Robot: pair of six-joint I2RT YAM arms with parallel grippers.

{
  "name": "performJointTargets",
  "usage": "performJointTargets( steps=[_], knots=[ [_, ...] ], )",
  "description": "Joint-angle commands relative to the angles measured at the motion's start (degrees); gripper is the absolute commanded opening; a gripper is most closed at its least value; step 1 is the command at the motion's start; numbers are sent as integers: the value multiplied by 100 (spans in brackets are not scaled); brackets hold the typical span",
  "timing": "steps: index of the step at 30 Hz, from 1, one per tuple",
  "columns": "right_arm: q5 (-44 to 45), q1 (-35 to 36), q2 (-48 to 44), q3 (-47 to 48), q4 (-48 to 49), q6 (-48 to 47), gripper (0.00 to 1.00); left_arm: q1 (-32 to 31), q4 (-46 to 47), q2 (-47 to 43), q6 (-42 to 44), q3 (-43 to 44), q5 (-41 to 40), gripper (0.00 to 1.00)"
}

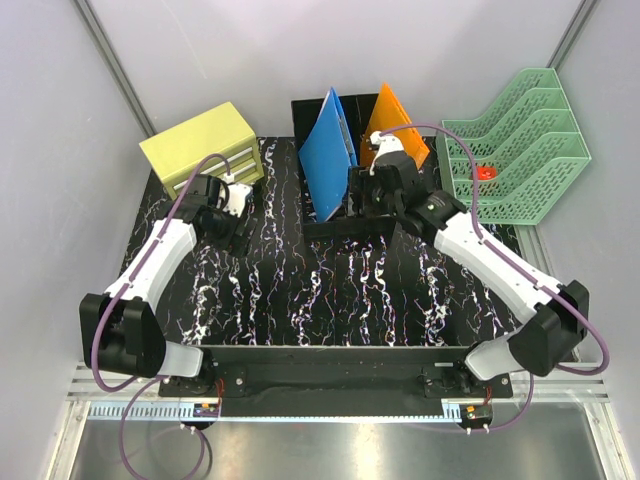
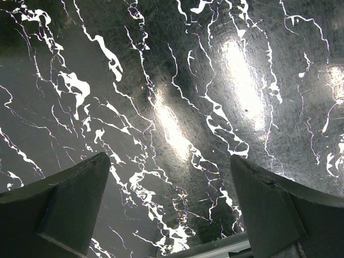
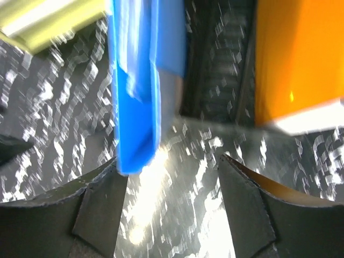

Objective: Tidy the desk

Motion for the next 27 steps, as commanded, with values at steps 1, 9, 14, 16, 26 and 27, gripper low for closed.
performJointTargets(
  steps=[1, 9, 14, 16, 26, 27],
  knots=[
    [8, 60, -310, -542, 1574, -239, 74, -52, 115, 3, -79, 96, 132, 99],
    [130, 122, -4, -1158, 2736, -397, 70, -61, 107, -67, -35, 61, 53, 99],
    [446, 148, 155, -1395, 3571, -511, 58, -61, 115, -58, -35, 52, 53, 99],
    [596, 192, 199, -1431, 3825, -538, 47, -61, 107, -50, -35, 34, 53, 99],
    [992, 324, -161, -1097, 3651, -845, 19, -61, 159, -14, 18, -45, 35, 99],
    [992, 307, -144, -1045, 3581, -880, 18, -61, 159, -14, 9, -45, 61, 99]
  ],
)
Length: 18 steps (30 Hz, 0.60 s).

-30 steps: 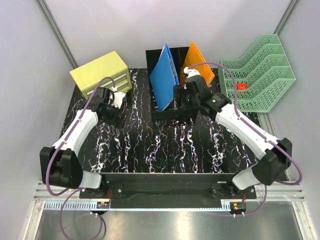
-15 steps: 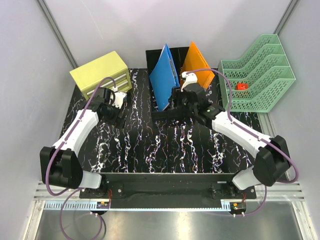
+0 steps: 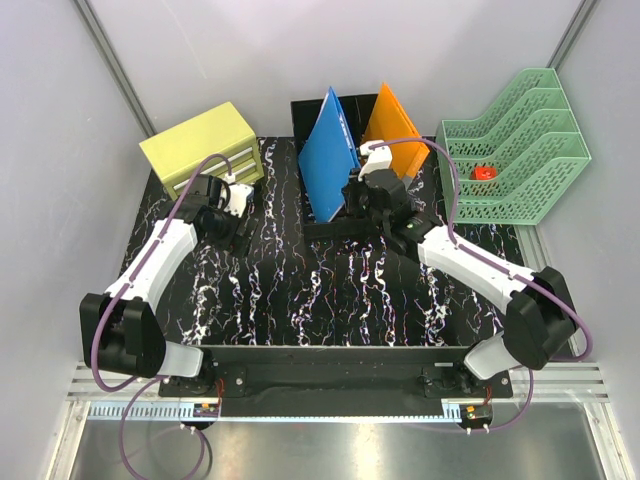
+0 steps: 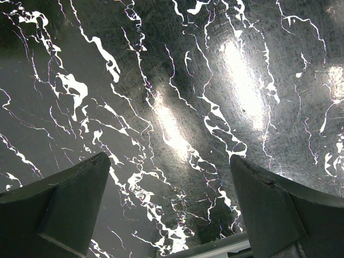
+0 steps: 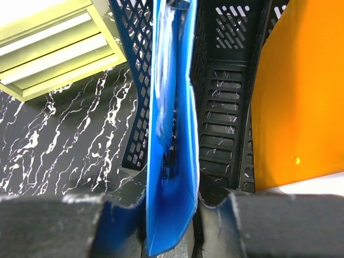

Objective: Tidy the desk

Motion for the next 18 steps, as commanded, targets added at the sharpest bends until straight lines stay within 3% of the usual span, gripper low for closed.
performJointTargets(
  steps=[1, 8, 13, 18],
  knots=[
    [249, 70, -303, 505, 243, -271, 16, -21, 166, -14, 20, -43, 75, 99],
    [257, 79, 65, 1366, -275, -359, 14, -21, 157, -32, 29, -86, 66, 99],
    [416, 88, 724, 2490, -1584, -175, 17, -21, 157, -41, 29, -113, 66, 99],
    [433, 88, 1331, 2879, -2261, -7, 22, -30, 157, -67, 11, -113, 57, 99]
  ],
)
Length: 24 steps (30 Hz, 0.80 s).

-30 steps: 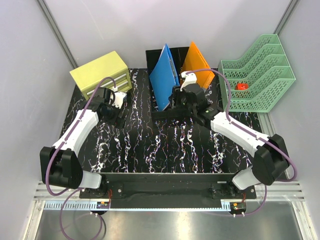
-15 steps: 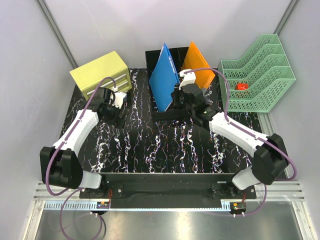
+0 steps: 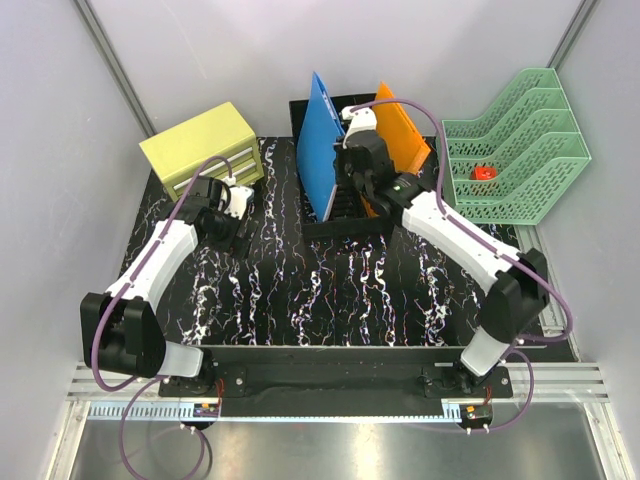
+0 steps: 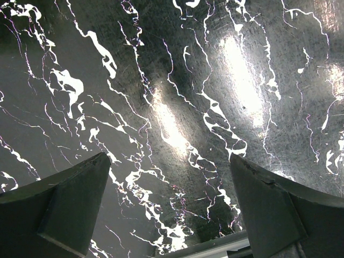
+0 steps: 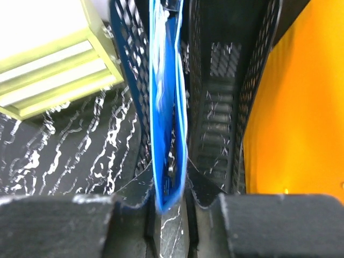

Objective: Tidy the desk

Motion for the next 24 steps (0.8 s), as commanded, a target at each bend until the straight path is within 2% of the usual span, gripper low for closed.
performJointTargets(
  steps=[1, 6, 7, 9, 10, 13, 14, 15, 19, 24],
  knots=[
    [184, 55, 376, 437, -542, 200, 23, -30, 151, -76, 20, -36, 38, 99],
    [210, 99, 579, 569, -779, 192, 31, -39, 142, -84, 29, -36, 11, 99],
    [298, 108, 597, 613, -832, 166, 39, -30, 133, -85, 29, -36, 20, 99],
    [369, 187, 579, 622, -911, 122, 46, -30, 133, -76, 29, -28, 20, 99],
    [465, 204, 536, 553, -920, 60, 56, -39, 133, -67, 29, -28, 20, 99],
    [885, 354, 316, 325, -920, -1, 73, -39, 133, -49, 29, -36, 20, 99],
    [983, 406, 168, 254, -920, 16, 93, -30, 133, -41, 29, -28, 11, 99],
    [1063, 424, 62, 157, -920, 25, 100, -39, 124, -49, 29, -28, 11, 99],
    [1441, 503, -562, -649, -754, 209, 100, -30, 107, -76, 73, -19, -41, 99],
    [1074, 714, -1345, -1801, -437, 252, 100, -30, -59, -76, 82, 95, 11, 99]
  ],
)
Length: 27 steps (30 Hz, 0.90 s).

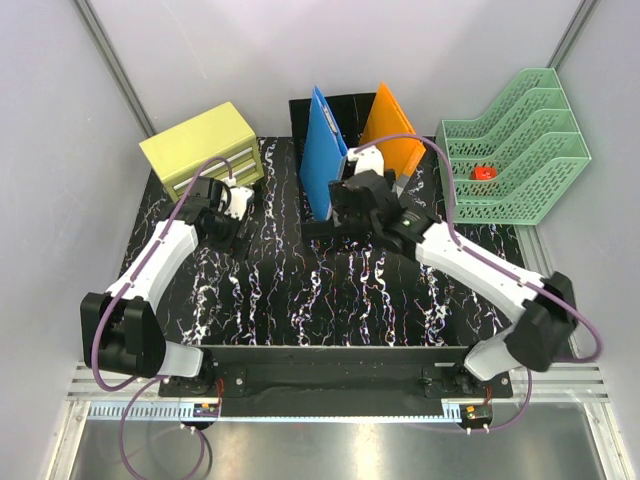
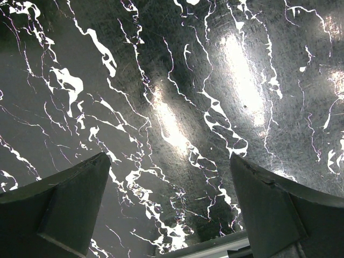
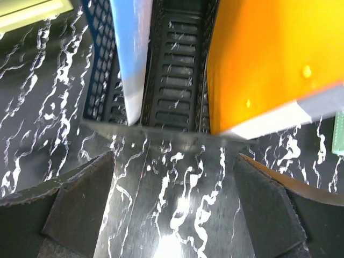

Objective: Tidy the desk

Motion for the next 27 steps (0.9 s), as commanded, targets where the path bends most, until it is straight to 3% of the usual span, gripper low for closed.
performJointTargets(
  steps=[1, 6, 10, 16, 27],
  knots=[
    [-62, 190, -559, -692, 359, 159, 100, -17, -108, -76, 71, 209, 74, 99],
    [-641, 216, -24, -1396, 665, 598, 97, -26, -573, -32, 1, 630, 347, 99],
    [-836, 234, 934, -1327, 1122, 599, 95, -17, -1013, -23, -43, 1341, 636, 99],
    [-371, 234, 2208, -256, 1193, 318, 92, -8, -1357, -198, 9, 1827, 848, 99],
    [-97, -257, 3334, 1248, 1317, 335, 91, 255, -1278, -383, 97, 1484, 980, 99]
  ],
)
